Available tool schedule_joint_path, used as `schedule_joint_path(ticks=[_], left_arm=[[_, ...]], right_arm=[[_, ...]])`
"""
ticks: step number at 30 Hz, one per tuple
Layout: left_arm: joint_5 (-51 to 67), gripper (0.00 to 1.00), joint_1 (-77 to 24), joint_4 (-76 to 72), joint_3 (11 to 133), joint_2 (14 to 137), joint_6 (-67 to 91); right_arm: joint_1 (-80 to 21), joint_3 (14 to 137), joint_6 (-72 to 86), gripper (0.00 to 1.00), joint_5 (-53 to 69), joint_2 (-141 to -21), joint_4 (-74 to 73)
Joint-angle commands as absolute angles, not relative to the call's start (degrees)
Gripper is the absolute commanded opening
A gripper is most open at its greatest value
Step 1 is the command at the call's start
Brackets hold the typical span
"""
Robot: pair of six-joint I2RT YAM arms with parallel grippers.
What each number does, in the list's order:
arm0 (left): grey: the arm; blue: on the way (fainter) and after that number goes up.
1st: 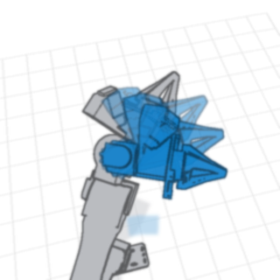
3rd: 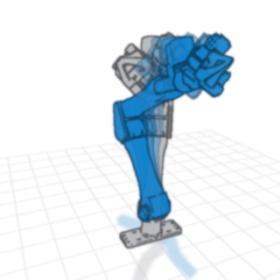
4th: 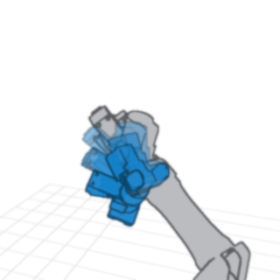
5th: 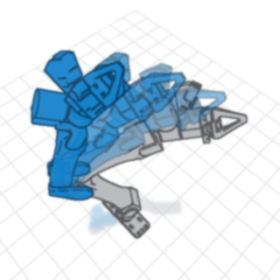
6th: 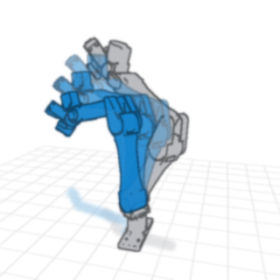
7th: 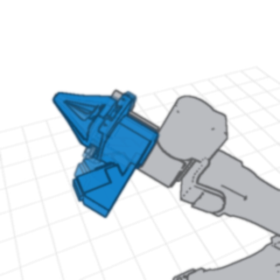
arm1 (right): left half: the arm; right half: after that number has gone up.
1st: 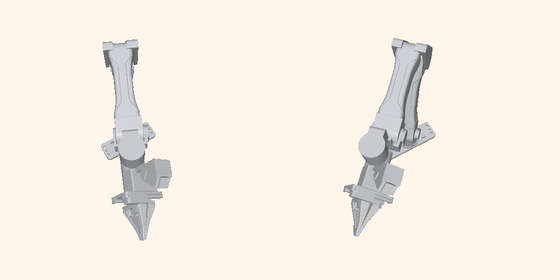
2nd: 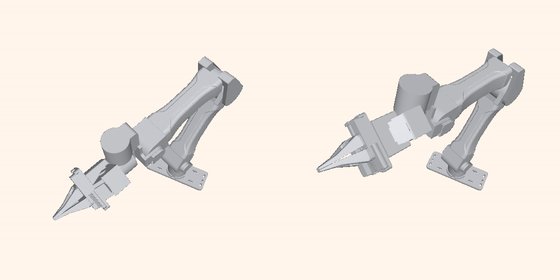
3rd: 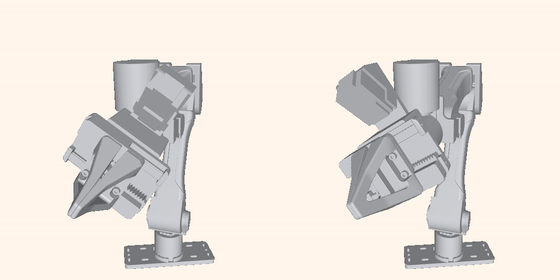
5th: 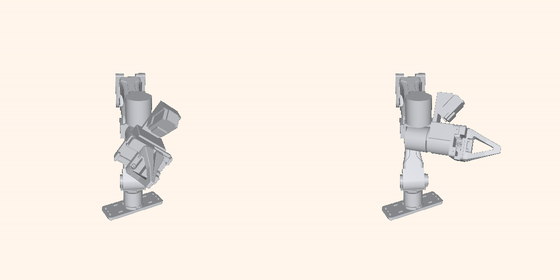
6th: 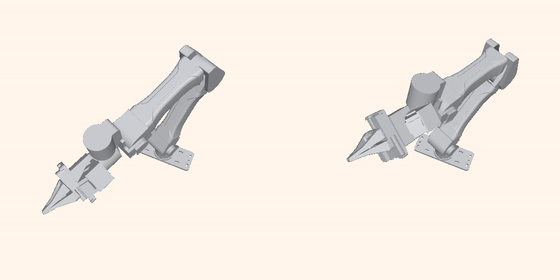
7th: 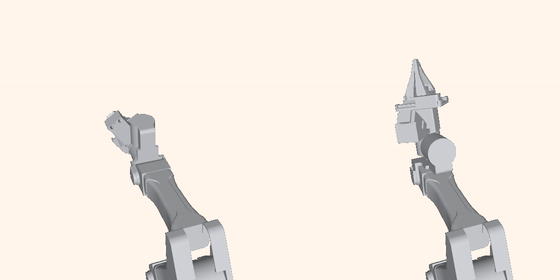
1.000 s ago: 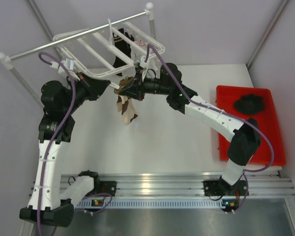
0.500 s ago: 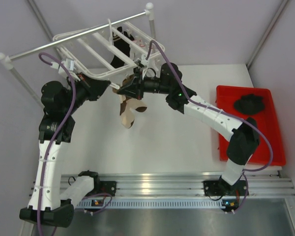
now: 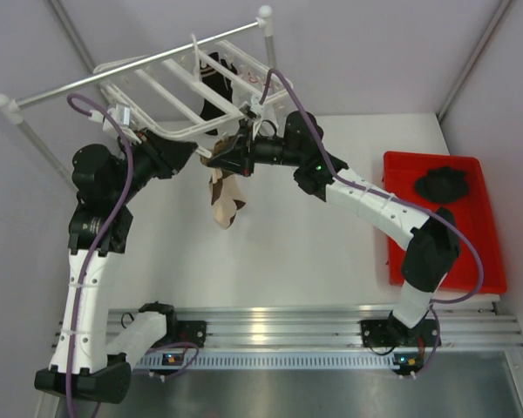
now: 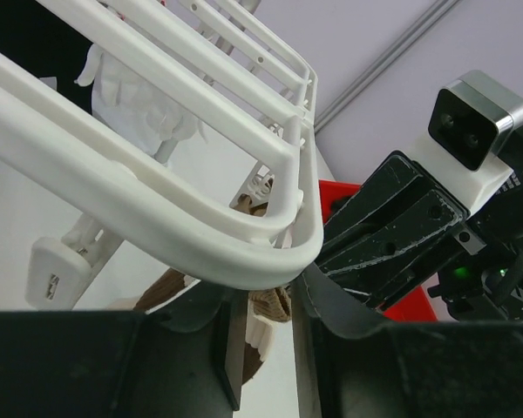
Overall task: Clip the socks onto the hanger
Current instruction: Clamp the sock onto the hanger, then open the clamp at the hanger.
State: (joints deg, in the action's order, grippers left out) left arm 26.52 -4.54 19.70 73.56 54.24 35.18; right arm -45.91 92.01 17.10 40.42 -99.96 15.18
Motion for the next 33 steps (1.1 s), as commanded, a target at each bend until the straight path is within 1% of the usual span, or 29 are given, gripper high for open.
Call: schedule_joint_path(ticks=[1, 5, 6, 8, 9, 16, 19, 23, 29, 33], left_arm=[[27.2, 0.29, -4.4, 18.5, 73.4, 54.1, 35.9], [27.0, 0.37, -4.4, 18.5, 73.8, 54.1, 36.3], [26.8, 0.41, -4.4, 18.4, 73.9, 53.9, 36.3], [26.5, 0.44, -4.4, 18.3, 74.0, 53.8, 36.4], [26.3, 0.48, -4.4, 18.2, 74.0, 53.4, 36.4], [27.3, 0.56, -4.4, 19.2, 74.5, 49.8, 34.3], [28.6, 0.57, -4.4, 19.0, 73.7, 47.1, 33.0], [28.7, 0.55, -4.4, 18.5, 72.3, 43.3, 32.0], [18.9, 0.49, -4.4, 22.7, 76.9, 43.8, 29.4], [16.6, 0.46, -4.4, 26.8, 79.9, 45.9, 27.5]], right_arm=[[-46.8, 95.8, 17.6, 0.0, 41.3, -99.1, 20.2], [-46.5, 95.7, 17.2, 0.0, 41.0, -99.0, 19.9], [-46.4, 95.7, 17.2, 0.0, 41.0, -99.0, 19.9], [-46.2, 95.9, 17.1, 0.0, 40.5, -99.0, 19.7], [-46.1, 96.1, 17.1, 0.0, 40.5, -99.0, 19.6], [-42.5, 95.9, 16.3, 0.0, 39.9, -97.4, 16.9], [-40.9, 95.5, 15.6, 0.0, 39.6, -96.6, 16.4], [-39.5, 95.1, 15.0, 0.0, 39.4, -95.8, 15.6], [-38.1, 94.9, 14.0, 0.0, 39.3, -95.1, 14.5], [-37.5, 94.0, 13.1, 0.0, 39.3, -94.4, 14.1]])
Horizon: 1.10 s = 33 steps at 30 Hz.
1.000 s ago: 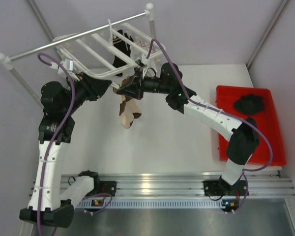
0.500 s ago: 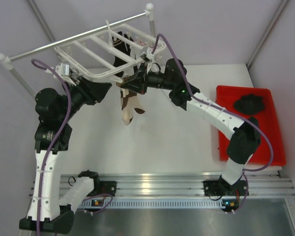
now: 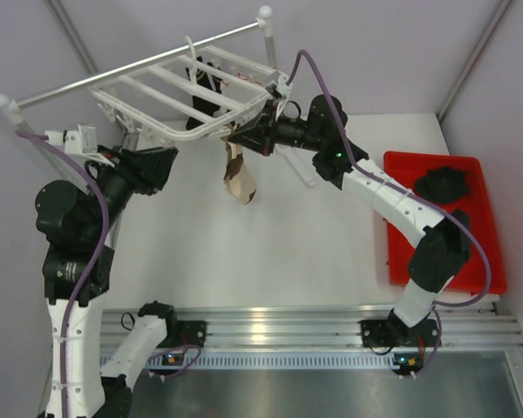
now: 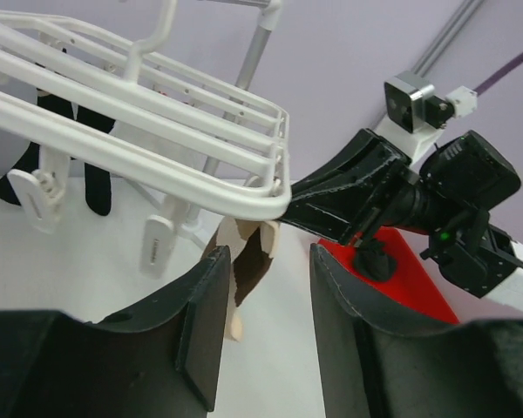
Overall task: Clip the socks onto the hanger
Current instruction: Open the clamp at the hanger.
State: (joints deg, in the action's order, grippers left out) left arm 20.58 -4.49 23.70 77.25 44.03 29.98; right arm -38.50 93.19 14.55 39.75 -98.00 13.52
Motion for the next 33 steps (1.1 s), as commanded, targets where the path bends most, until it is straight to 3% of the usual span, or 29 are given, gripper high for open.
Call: schedule_joint_path(ticks=[1, 12, 20, 33], left_arm=[[16.5, 0.46, -4.4, 27.2, 79.8, 46.1, 27.2], [19.2, 0.45, -4.4, 23.3, 77.5, 49.8, 25.3], [15.9, 0.31, -4.4, 23.4, 77.8, 51.7, 23.7], [18.2, 0.38, -4.4, 26.9, 78.5, 48.3, 20.0]], right_arm=[[-37.4, 93.9, 13.0, 0.0, 39.4, -94.3, 14.1], [-37.1, 93.3, 12.6, 0.0, 41.1, -94.0, 14.2], [-36.7, 93.0, 12.0, 0.0, 41.6, -93.8, 13.4], [-35.4, 93.3, 11.3, 0.0, 41.7, -94.3, 13.0]])
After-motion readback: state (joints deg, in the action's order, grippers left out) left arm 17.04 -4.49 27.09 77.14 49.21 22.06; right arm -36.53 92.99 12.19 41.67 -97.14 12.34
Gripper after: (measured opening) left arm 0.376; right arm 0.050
